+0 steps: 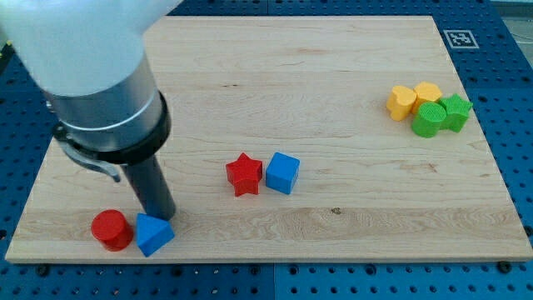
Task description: Push blue triangle into red circle
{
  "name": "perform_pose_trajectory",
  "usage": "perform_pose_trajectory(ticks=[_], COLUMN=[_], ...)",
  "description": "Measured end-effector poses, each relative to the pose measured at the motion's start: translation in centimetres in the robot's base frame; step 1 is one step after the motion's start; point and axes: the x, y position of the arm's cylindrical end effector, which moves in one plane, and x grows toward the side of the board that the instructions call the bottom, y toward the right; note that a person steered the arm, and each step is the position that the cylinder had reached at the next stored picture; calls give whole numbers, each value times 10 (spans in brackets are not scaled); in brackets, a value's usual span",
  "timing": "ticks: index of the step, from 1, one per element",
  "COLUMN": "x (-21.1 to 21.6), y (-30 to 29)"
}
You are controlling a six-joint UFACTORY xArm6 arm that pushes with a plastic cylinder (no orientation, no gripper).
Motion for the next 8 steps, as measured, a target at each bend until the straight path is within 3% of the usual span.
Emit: perform_pose_trajectory(ticks=[1, 2, 3, 4, 5, 8], x=[-10, -24, -15, 27, 44, 45], y=[6, 62, 129, 161, 151, 130])
